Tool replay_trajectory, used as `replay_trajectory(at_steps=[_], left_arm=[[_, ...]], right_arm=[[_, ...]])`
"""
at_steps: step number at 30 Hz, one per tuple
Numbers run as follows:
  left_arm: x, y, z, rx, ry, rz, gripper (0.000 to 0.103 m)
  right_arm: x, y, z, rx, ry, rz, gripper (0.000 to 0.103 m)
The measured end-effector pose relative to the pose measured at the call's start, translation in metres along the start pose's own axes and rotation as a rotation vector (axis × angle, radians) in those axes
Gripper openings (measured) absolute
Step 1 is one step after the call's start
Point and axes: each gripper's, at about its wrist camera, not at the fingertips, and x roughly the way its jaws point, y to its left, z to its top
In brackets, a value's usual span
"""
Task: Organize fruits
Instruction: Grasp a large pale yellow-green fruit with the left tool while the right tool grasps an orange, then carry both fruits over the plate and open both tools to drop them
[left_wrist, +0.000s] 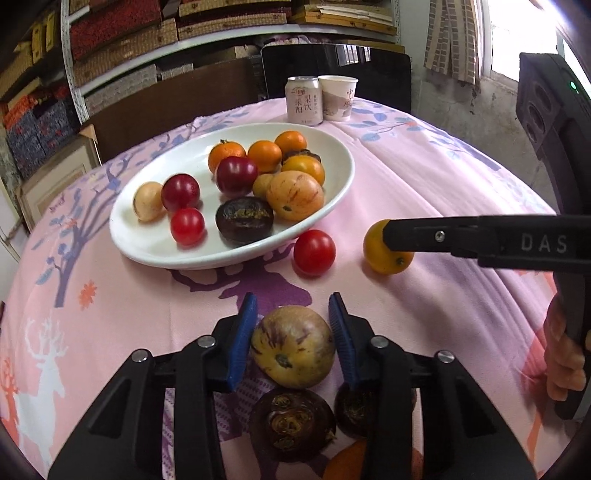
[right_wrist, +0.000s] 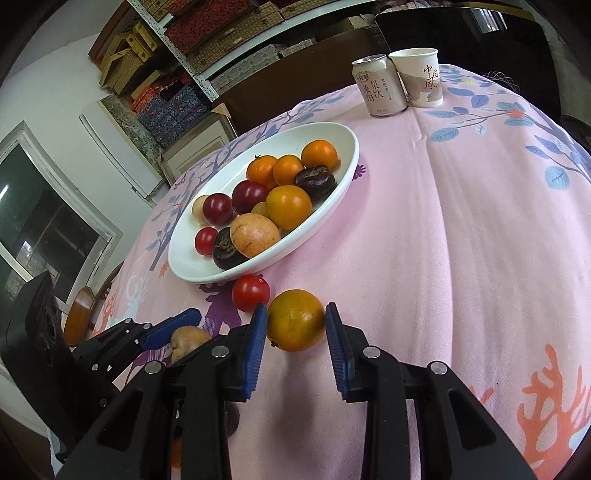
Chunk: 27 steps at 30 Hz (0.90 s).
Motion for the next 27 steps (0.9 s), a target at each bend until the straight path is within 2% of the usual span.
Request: replay_trajectory(at_steps=[5,9,11,14,18,21,27], left_arm=[[-0.017,-0.007,0.001,0.045,-0.082,0.111,0.04],[-0.026,0.0,0.005,0.021,-0.113,0.138,0.039],[-0.029,0.002,0.004,0.018,-0.116,0.142,0.039],[-0.03,0.003,0.004,0.019,-0.119,0.144,0.039],[-0.032,0.004,0.003,0.023,-0.127,0.149,0.039],[-0.032,0.004,0.003,0.023,-0.128,0.152,0.039],[-0.038,0.008,0.004,0.007,-0.149,0.159,0.039]], right_arm=[[-0.007,0.0,0.001,0.0,-0.028,0.002,0.028],[-0.005,0.002,0.0,-0.019,-0.017,-0.017,0.029],[0.002,0.005,-0.001,-0.031,0.024,0.01,0.035],[0.007,0.016,-0.005,-0.095,0.03,-0.027,0.038],[0.019,0.026,-0.013,-0.145,0.078,-0.023,0.037],[0.018,0.037,-0.018,-0.207,0.065,-0.059,0.037],[0.004,0.03,-0.013,-0.167,0.015,-0.056,0.037]])
